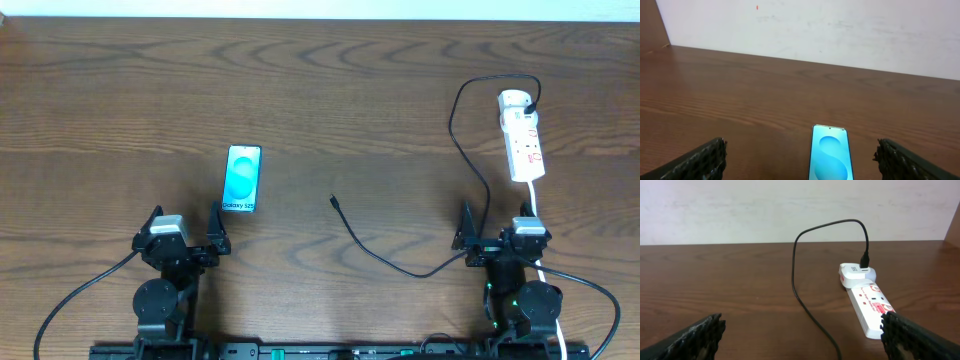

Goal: Plug charger to phone and switch on socket

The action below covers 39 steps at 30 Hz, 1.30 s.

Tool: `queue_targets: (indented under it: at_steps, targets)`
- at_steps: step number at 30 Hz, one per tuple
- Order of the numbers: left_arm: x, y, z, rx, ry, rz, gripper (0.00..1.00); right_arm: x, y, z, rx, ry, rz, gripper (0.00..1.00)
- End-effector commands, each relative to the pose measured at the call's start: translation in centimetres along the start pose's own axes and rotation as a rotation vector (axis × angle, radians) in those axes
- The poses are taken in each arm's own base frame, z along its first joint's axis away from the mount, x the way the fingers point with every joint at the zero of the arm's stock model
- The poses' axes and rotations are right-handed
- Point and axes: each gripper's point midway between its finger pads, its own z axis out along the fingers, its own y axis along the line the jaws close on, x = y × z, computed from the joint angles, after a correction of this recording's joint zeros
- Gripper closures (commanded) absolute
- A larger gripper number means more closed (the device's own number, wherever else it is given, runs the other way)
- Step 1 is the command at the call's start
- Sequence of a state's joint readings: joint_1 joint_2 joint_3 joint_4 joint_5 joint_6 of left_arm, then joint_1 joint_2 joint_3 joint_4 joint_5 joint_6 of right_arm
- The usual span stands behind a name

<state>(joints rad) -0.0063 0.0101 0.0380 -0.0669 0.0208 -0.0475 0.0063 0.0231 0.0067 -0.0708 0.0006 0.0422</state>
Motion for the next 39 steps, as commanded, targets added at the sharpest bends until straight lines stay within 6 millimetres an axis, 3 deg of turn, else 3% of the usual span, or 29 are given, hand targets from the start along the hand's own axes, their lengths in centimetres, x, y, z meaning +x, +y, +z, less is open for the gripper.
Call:
queue_targets:
  at_steps: [1,11,18,24,28,34,39]
  targets:
    - [1.4,0.6,0.2,-0.028,0.034,0.014,0.05,0.0,-0.1,0.0,0.007,0.0,0.012,0.01]
    - [-2.9,-0.7,-0.4,0.034,-0.094,-0.01,0.05,0.0,-0.1,0.0,0.007,0.0,0.012,0.01]
    - [-6.8,-1.8,-1.0,0.068,-0.048,-0.009,0.05,0.0,-0.1,0.0,0.007,0.0,0.012,0.01]
    - [-12.0,-3.0,0.7,0.088,0.065,-0.011,0.05,0.0,-0.1,0.0,0.007,0.0,0.012,0.01]
    - [-14.5,-3.4,3.2,0.069,0.242,-0.015,0.05,0.0,-0.1,0.0,0.007,0.0,0.012,0.01]
    - [-14.5,-3.5,6.3,0.027,0.576,-0.022,0.05,0.0,-0.1,0.0,0.007,0.0,0.012,0.01]
    - [-11.9,-3.7,7.9,0.02,0.818,-0.036,0.05,0.0,-0.1,0.0,0.007,0.0,0.012,0.01]
